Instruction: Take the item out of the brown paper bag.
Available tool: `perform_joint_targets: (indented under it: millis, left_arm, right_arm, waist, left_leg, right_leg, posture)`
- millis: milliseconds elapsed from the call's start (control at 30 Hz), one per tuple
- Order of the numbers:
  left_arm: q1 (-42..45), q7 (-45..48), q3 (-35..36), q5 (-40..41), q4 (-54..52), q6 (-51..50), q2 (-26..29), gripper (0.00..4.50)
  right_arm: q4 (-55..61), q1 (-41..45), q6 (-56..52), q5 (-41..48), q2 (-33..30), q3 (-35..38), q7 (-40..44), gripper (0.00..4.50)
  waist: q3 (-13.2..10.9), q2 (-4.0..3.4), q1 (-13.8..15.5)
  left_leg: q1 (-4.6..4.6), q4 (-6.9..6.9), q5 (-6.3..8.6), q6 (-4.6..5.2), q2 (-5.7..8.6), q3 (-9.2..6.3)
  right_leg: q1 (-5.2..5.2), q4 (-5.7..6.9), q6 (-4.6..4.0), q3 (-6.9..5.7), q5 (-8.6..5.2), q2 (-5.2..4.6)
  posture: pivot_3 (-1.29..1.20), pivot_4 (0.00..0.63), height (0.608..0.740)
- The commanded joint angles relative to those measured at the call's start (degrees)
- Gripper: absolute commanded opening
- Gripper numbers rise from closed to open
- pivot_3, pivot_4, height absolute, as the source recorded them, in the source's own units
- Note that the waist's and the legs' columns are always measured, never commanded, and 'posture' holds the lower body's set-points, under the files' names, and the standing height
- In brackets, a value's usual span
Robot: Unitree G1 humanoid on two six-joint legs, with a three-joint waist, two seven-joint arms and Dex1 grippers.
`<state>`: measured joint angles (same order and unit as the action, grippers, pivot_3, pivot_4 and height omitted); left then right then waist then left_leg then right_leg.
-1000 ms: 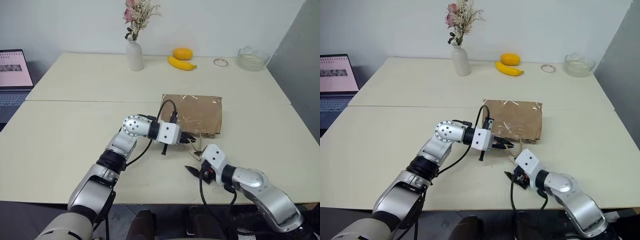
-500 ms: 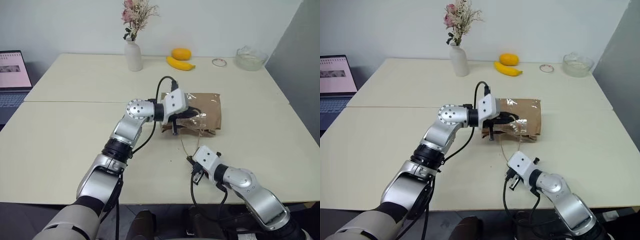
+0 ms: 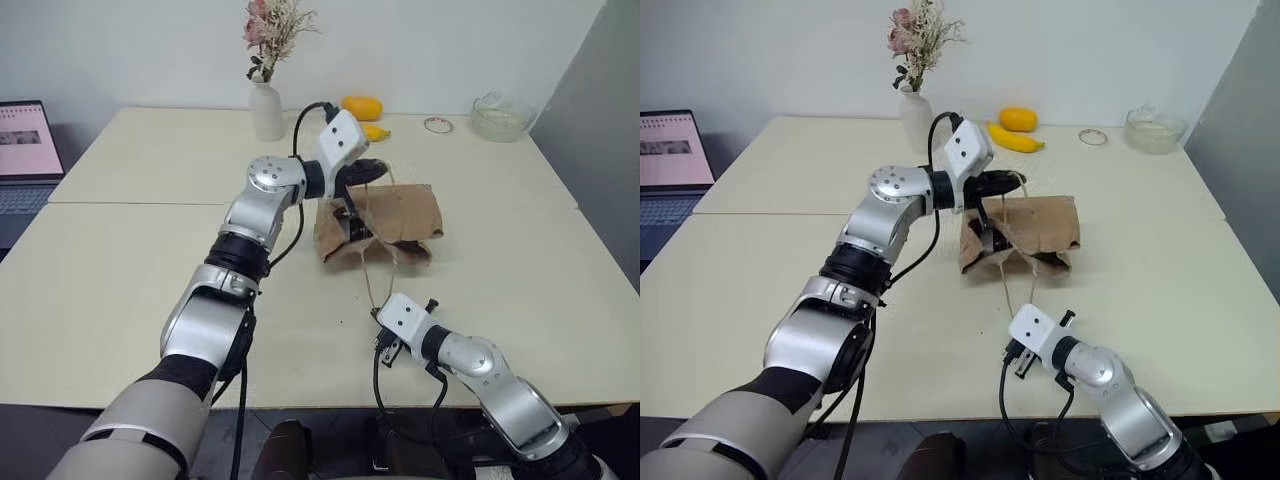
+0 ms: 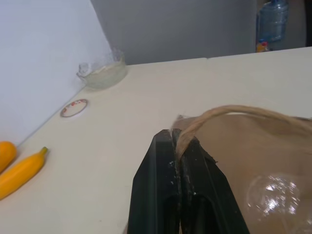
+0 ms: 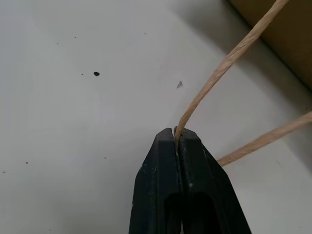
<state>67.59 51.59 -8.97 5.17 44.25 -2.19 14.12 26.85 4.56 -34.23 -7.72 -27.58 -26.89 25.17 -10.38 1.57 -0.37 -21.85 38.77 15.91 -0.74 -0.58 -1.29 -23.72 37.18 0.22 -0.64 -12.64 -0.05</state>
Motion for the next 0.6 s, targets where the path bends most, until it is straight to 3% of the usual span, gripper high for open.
perform_joint_targets:
  millis: [33, 300, 500, 600]
  left_arm:
    - [5.87, -2.95, 3.41, -0.21, 3.46, 4.98, 0.85, 0.0]
    - [9.76, -3.89, 5.36, -0.4, 10.59, 7.96, 1.01, 0.0]
    - [7.51, 2.54, 6.22, 2.94, 5.95, 4.9, 0.33, 0.0]
    - [6.35, 4.14, 6.04, 3.4, 3.47, 3.41, 0.5, 0.0]
  right_arm:
    - [-4.12, -2.92, -2.42, -0.85, -0.11, -3.39, 1.62, 0.03]
    - [-4.36, -3.03, -2.16, -1.7, 0.09, -3.15, 2.29, 0.03]
    - [-1.06, -2.27, -1.23, -1.59, 1.39, 0.1, 1.4, 0.03]
    - [1.12, -2.24, -2.14, -1.08, 2.54, 2.28, 0.88, 0.61]
  waist:
    - [0.03, 0.05, -0.03]
    - [0.18, 0.11, -0.05]
    - [0.19, 0.13, -0.05]
    - [0.19, 0.13, -0.04]
  left_leg:
    - [-0.01, 0.0, 0.0, 0.0, -0.01, 0.0]
    - [0.04, -0.03, 0.0, 0.0, -0.02, 0.01]
    - [0.02, -0.03, 0.0, 0.0, -0.02, 0.01]
    - [0.0, -0.03, 0.0, -0.01, -0.02, 0.01]
  right_leg:
    - [0.0, -0.01, 0.0, 0.0, 0.0, 0.0]
    - [0.04, -0.03, 0.0, -0.03, 0.0, 0.0]
    - [0.03, -0.04, 0.0, -0.02, 0.0, 0.0]
    - [0.02, -0.04, 0.0, 0.0, 0.0, -0.01]
  posture:
    - [0.0, 0.15, 0.74]
    - [0.0, 0.15, 0.74]
    - [0.0, 0.15, 0.74]
    - [0.0, 0.15, 0.74]
